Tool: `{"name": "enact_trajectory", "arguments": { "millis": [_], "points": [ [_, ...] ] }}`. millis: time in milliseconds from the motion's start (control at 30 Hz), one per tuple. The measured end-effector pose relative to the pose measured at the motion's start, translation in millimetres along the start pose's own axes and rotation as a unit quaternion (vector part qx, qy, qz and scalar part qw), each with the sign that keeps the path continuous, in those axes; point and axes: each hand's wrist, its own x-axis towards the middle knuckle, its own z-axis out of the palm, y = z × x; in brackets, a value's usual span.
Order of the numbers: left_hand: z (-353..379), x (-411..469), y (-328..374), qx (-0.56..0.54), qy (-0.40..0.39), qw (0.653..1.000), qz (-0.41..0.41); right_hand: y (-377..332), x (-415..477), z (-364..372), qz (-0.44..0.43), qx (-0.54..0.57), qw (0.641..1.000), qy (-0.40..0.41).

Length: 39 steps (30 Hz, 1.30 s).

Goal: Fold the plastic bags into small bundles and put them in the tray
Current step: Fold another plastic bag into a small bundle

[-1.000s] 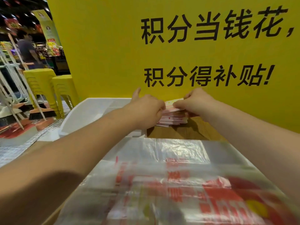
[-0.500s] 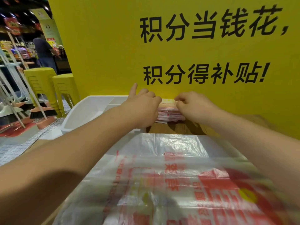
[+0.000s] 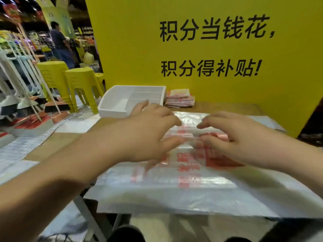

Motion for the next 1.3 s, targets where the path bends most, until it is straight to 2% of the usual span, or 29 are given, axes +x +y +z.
{"name": "enact_trajectory", "arguments": {
  "millis": [67, 167, 300, 467, 600, 700, 900, 1000, 1167, 1300],
  "points": [
    [7.8, -37.2, 9.3, -0.051, 0.011, 0.998, 0.024, -11.0, -34.8, -1.3, -0.008, 0.011, 1.000, -0.005],
    [25.6, -79.1, 14.3, -0.097, -0.022, 0.995, 0.028, -16.2, -79.3, 3.4, -0.012, 0.046, 0.998, -0.050],
    [49.4, -103.1, 16.5, -0.135, -0.026, 0.990, 0.021, -21.4, -116.8, 14.3, -0.004, 0.022, 0.995, -0.095],
    [59.3, -108.4, 9.0, -0.182, 0.055, 0.982, 0.005, -19.2, -122.8, 15.9, 0.019, 0.019, 0.998, -0.048],
    [51.8, -109.8, 3.8, -0.173, 0.056, 0.983, -0.022, -17.6, -116.7, 9.3, 0.027, 0.060, 0.997, -0.026],
    [43.7, -112.2, -11.2, -0.191, 0.037, 0.979, -0.062, -10.9, -109.8, 1.3, 0.039, 0.049, 0.998, -0.030],
    [31.4, -115.2, -34.1, -0.321, 0.057, 0.931, -0.164, 19.4, -102.7, -20.1, 0.112, 0.045, 0.992, -0.022],
    [33.1, -115.9, -36.6, -0.331, 0.074, 0.922, -0.189, 29.3, -105.8, -25.7, 0.125, 0.056, 0.990, -0.035],
    [36.6, -116.0, -34.4, -0.326, 0.102, 0.913, -0.222, 42.4, -104.1, -20.7, 0.146, 0.082, 0.986, -0.010],
    [37.7, -113.1, -38.0, -0.350, 0.089, 0.902, -0.236, 40.1, -97.8, -18.8, 0.132, 0.100, 0.986, 0.000]
  ]
}}
